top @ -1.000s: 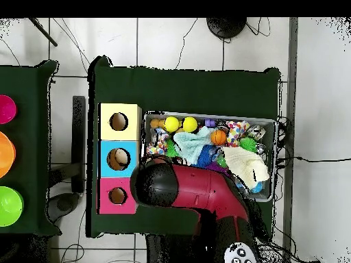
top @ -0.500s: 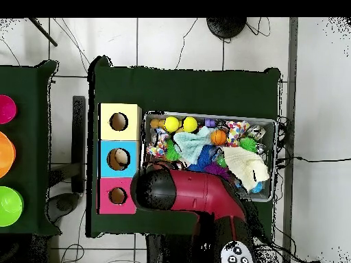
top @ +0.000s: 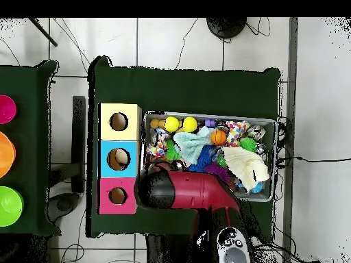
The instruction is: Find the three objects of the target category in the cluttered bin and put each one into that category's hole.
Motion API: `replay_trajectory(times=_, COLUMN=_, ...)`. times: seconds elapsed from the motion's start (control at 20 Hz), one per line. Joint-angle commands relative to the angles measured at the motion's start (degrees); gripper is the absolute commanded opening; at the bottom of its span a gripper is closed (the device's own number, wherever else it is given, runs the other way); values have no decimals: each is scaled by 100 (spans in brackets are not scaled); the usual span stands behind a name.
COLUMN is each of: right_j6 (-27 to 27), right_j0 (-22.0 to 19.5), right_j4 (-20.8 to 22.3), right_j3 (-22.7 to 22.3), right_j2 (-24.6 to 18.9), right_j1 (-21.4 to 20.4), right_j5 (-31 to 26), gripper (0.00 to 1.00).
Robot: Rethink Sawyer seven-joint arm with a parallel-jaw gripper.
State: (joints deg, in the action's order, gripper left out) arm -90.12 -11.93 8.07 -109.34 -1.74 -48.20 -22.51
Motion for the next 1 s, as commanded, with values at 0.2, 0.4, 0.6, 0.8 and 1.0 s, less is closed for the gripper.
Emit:
replay_trajectory(times=0.2, right_j6=-567, right_j0=-199, right_j4=239, right_j3=-234, right_j2=-377, right_j1=780, right_j5=627, gripper=100)
replay_trajectory(times=0.4, right_j6=-557, right_j0=-197, right_j4=322, right_j3=-182, right_j2=-288, right_j1=983, right_j5=805, gripper=100)
replay_trajectory(times=0.6, right_j6=-447, right_j0=-324, right_j4=434, right_j3=-34, right_j2=-314, right_j1=1313, right_j5=1053, gripper=100)
replay_trajectory(times=0.8, right_j6=-430, right_j0=-369, right_j4=566, right_j3=-38, right_j2=-309, right_j1=1413, right_j5=1219, gripper=100)
replay_trajectory(times=1.0, right_j6=-489, right_j0=-383, right_j4=678, right_j3=-107, right_j2=-246, right_j1=1407, right_j5=1265, gripper=100)
